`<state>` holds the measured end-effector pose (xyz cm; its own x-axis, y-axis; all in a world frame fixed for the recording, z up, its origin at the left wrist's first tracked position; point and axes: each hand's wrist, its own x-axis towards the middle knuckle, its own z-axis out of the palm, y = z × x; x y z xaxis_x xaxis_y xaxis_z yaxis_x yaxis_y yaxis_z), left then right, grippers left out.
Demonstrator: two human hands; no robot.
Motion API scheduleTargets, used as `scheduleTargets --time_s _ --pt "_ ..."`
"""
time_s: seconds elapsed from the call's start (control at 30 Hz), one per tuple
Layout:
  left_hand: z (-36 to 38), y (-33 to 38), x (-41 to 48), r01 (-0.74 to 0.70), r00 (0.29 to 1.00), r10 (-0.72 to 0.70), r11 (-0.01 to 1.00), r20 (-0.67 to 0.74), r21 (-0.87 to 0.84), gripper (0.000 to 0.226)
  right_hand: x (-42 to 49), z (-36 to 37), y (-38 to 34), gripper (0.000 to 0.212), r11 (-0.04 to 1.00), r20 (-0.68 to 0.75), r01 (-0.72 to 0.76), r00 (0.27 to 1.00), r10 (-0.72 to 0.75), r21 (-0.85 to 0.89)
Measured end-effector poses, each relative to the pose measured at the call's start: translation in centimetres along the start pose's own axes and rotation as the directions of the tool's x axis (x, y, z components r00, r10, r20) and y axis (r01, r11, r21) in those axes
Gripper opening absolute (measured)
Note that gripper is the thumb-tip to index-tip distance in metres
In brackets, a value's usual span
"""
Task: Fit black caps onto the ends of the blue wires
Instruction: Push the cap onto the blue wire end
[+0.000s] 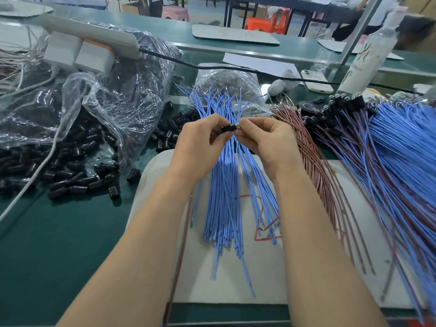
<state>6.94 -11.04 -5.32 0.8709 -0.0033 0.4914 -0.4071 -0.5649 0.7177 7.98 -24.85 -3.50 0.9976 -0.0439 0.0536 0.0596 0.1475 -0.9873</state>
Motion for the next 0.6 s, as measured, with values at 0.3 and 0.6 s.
scheduleTargets --time_s 0.3,0.6 --pt "-0.1 0.3 0.0 0.033 0.999 -0.033 0.999 -0.001 -0.021 0.010 0.1 0.7 0.5 0.011 1.000 0.004 -0.020 1.000 0.020 0.014" --pt "-0.8 1.7 0.3 0.061 0.998 -0.056 0.989 -0.040 0.138 0.011 -0.5 1.7 0.3 0.013 0.987 0.078 0.093 0.993 -0.083 -0.133"
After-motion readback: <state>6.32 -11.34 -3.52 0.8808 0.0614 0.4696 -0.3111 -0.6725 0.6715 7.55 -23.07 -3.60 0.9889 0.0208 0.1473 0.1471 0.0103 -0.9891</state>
